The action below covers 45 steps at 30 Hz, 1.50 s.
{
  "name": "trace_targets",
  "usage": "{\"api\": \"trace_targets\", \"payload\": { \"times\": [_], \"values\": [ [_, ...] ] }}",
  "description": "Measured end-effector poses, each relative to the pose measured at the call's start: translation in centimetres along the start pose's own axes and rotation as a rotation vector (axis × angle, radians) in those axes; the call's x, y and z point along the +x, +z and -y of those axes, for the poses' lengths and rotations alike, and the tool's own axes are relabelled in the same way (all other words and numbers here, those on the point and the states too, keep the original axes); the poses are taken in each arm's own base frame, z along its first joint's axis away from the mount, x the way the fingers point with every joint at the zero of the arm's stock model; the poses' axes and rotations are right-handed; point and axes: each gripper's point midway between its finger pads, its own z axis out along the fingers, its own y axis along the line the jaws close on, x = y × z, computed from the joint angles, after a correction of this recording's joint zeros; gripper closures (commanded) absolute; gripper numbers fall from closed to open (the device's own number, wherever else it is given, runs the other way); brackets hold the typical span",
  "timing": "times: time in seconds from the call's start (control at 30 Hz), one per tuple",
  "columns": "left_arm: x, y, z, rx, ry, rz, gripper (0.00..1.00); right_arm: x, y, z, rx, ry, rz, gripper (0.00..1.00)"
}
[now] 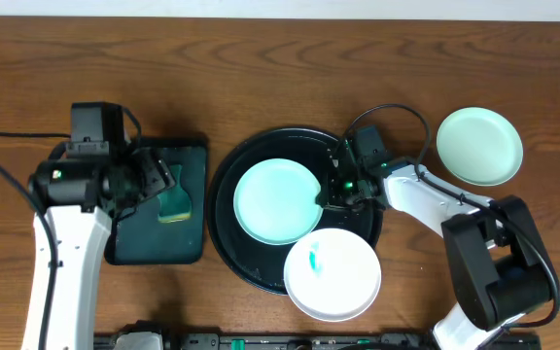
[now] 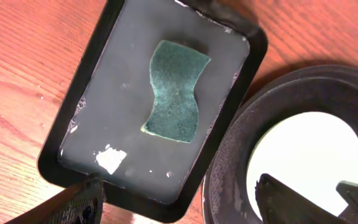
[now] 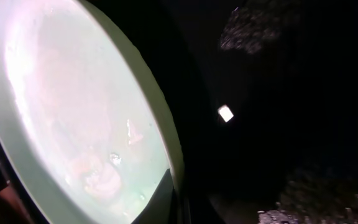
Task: Clean dirty plates on tray and stack at the side
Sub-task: 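Lift the scrubbed plate off the tray with the right gripper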
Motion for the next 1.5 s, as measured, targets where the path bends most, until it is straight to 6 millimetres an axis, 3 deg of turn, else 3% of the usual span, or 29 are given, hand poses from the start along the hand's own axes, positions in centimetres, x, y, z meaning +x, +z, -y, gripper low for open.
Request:
{"api": "trace_targets", "payload": {
  "times": [0.23, 0.57, 0.9, 1.03, 1.23, 1.5],
  "values": [
    [0.0, -0.2, 0.0, 0.004, 0.0, 0.008, 0.21, -0.4, -0.7, 0.0, -0.08, 0.042, -0.016, 0.99],
    [0.0, -0.2, 0.0, 0.004, 0.0, 0.009, 0.21, -3.8, -4.1, -0.7, -0.305, 0.053, 0.048, 0.99],
    [0.0, -0.2, 0.0, 0.004, 0.0, 0.008, 0.21, -5.9, -7.9, -2.1, -0.383, -0.158, 0.187, 0.98],
    [0.0, -0.2, 0.0, 0.004, 0.0, 0.008, 0.21, -6.5, -11.0, -3.3, -0.33, -0.268, 0.289, 0.98],
    [0.0, -0.2, 0.0, 0.004, 0.0, 0.008, 0.21, -5.7, -13.9, -1.7, -0.084, -0.325, 0.356, 0.98],
    [0.0, -0.2, 0.0, 0.004, 0.0, 0.008, 0.21, -5.2, -14.3, 0.5, 0.302, -0.409, 0.359, 0.98]
  ]
}}
